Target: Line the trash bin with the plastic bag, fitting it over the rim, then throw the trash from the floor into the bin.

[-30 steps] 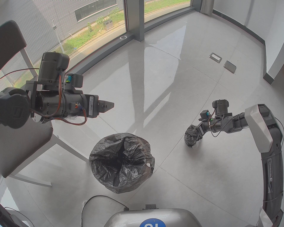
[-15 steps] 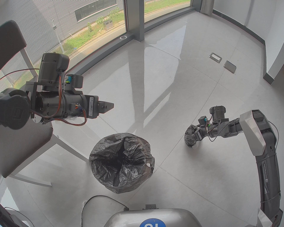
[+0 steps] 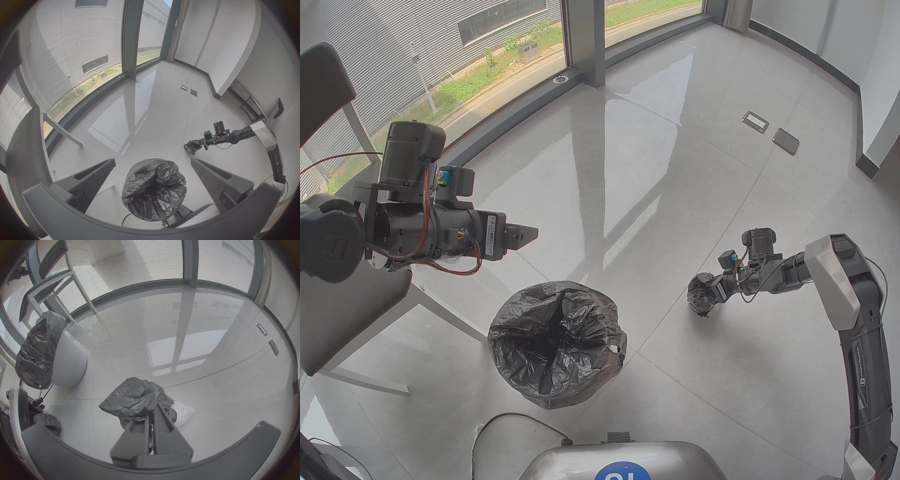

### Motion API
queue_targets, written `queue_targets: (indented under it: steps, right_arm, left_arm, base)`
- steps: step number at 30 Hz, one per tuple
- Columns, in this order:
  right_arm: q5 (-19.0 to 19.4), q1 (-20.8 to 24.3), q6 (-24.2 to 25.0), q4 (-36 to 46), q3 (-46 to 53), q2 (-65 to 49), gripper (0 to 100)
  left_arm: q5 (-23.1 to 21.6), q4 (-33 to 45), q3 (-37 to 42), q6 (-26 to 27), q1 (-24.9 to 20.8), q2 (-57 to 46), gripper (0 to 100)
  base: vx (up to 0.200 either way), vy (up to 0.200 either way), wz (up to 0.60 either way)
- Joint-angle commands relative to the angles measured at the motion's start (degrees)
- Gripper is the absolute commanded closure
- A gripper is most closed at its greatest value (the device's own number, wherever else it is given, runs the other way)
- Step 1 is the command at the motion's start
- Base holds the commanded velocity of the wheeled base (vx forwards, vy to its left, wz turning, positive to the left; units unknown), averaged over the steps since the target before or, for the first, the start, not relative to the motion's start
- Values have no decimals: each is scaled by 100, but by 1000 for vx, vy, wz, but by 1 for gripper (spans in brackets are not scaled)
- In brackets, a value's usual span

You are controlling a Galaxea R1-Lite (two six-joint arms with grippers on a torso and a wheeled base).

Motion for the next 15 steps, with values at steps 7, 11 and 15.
queue_targets:
  steps: [7, 11, 15]
  right_arm:
    - [3, 100, -295, -41, 920, -1886, 100]
    - [3, 294, -348, -14, 1219, -2694, 100]
    - [3, 707, -339, -14, 1597, -3371, 100]
  left_arm:
    - [24, -199, 821, 1176, 704, -142, 0]
    - [24, -752, 1287, 1492, 809, -169, 0]
    - [24, -805, 1524, 1501, 880, -160, 0]
  base:
    - [0, 0, 0]
    - [0, 0, 0]
    - [0, 0, 0]
